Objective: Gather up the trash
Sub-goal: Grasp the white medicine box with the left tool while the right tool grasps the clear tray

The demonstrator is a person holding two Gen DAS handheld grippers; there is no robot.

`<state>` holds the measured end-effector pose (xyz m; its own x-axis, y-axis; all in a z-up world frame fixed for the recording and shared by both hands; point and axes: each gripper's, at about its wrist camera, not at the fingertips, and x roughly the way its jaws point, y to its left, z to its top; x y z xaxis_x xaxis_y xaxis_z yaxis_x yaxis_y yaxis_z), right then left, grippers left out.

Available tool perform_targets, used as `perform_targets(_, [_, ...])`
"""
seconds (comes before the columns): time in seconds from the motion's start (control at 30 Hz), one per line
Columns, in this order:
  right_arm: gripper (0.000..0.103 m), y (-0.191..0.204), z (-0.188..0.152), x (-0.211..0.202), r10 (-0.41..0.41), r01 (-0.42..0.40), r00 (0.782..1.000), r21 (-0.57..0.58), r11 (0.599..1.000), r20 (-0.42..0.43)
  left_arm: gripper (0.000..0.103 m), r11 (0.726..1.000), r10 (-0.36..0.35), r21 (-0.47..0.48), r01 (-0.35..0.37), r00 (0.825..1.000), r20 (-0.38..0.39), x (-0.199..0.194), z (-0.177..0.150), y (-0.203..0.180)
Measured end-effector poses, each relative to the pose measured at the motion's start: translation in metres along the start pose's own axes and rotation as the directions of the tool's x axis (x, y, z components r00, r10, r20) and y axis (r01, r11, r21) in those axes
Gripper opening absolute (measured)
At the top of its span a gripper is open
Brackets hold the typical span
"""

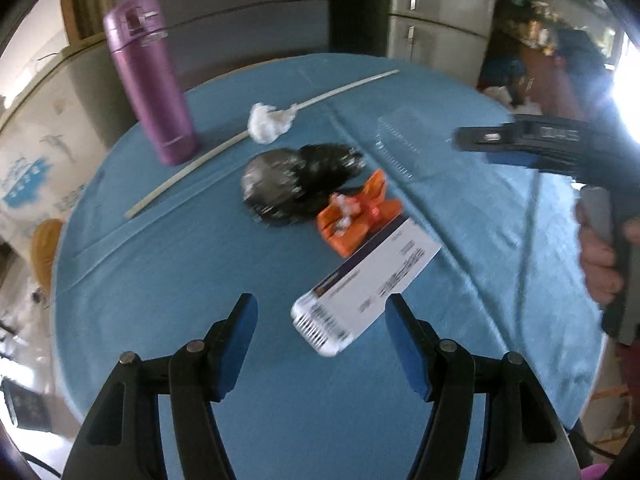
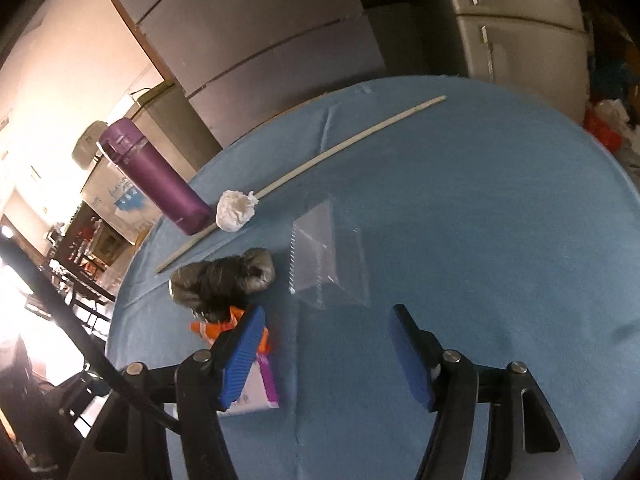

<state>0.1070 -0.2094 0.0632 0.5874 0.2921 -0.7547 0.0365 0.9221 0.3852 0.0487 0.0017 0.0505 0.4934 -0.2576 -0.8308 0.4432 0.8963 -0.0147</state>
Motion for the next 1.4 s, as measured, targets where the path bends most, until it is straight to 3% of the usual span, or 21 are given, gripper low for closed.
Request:
perform_targets(0.13, [0.071,0.007,0.007,0.028,-0.041,0.040,0.999,-0.013,0.999,-0.018,0.068,0.994,-0.100,0.036,0.099,0.995,0.004,0.017,0.008,-0.003])
perform_targets(0.23, [0.071,0.008,0.009,0.046,-0.033,0.033,0.998,0.003,0.999,-0.052,0.070,0.987,-0.145,0.067,0.146,0.989,-0.024,0.031,0.009,-0.005])
perform_targets(0.4, [0.070,0.008,0.014,0.060,-0.075,0.074,0.997,-0.017,0.997,-0.037,0.070,0.974,-0.210,0.079,0.213,0.977,-0.044,0.047,0.012,-0.004])
perform_targets(0.43, [0.069,0.008,0.015,0.063,-0.081,0.080,0.996,-0.022,0.997,-0.035,0.070,0.971,-0.223,0.079,0.226,0.974,-0.049,0.050,0.014,-0.004])
perform_targets(0.47, [0.055,0.007,0.016,0.065,-0.081,0.081,0.996,-0.024,0.996,-0.037,0.070,0.968,-0.233,0.080,0.236,0.971,-0.051,0.052,0.014,-0.004])
perform_targets(0.5, [0.048,0.005,0.017,0.068,-0.072,0.071,0.996,-0.025,0.997,-0.050,0.070,0.966,-0.240,0.081,0.244,0.969,-0.053,0.054,0.013,-0.004])
perform_targets(0.53, [0.046,0.004,0.018,0.069,-0.056,0.055,0.997,-0.021,0.998,-0.053,0.070,0.964,-0.249,0.087,0.253,0.967,-0.056,0.056,0.014,-0.005])
perform_targets(0.63, [0.033,0.002,0.019,0.064,-0.048,0.047,0.998,-0.028,0.998,-0.038,0.070,0.960,-0.249,0.114,0.254,0.967,-0.057,0.059,0.013,-0.010])
perform_targets(0.87, [0.027,-0.023,0.005,0.045,0.036,-0.032,0.998,0.065,0.997,-0.054,0.070,0.952,-0.241,0.179,0.247,0.969,-0.054,0.053,0.001,-0.031])
perform_targets(0.93, [0.027,-0.030,-0.003,0.034,0.070,-0.064,0.996,0.093,0.994,-0.061,0.064,0.956,-0.209,0.200,0.214,0.977,-0.047,0.052,-0.004,-0.037])
perform_targets(0.97, [0.027,-0.034,-0.008,0.029,0.087,-0.079,0.994,0.107,0.991,-0.066,0.054,0.957,-0.197,0.209,0.201,0.980,-0.041,0.050,-0.005,-0.040])
perform_targets(1.07, [0.027,-0.043,-0.022,0.009,0.129,-0.118,0.989,0.134,0.984,-0.073,0.051,0.965,-0.169,0.199,0.173,0.985,-0.039,0.045,-0.012,-0.045])
perform_targets(1.23, [0.034,-0.061,-0.020,-0.024,0.183,-0.177,0.983,0.200,0.964,-0.011,0.050,0.979,-0.142,0.144,0.143,0.990,-0.019,0.031,-0.027,-0.047])
perform_targets(1.27, [0.049,-0.065,-0.016,-0.027,0.176,-0.172,0.984,0.220,0.960,0.003,0.050,0.983,-0.128,0.128,0.129,0.992,-0.011,0.025,-0.031,-0.046])
perform_targets(1.3, [0.081,-0.069,-0.011,-0.028,0.164,-0.161,0.986,0.242,0.957,0.006,0.050,0.988,-0.103,0.116,0.102,0.995,0.003,0.018,-0.035,-0.046])
perform_targets(1.33, [0.088,-0.074,-0.005,-0.029,0.145,-0.145,0.989,0.281,0.949,0.022,0.050,0.991,-0.080,0.111,0.077,0.997,0.021,0.008,-0.038,-0.047])
perform_targets(1.4, [0.088,-0.075,0.008,-0.031,0.148,-0.159,0.987,0.308,0.938,0.058,0.048,0.993,-0.052,0.105,0.046,0.997,0.056,-0.010,-0.044,-0.048])
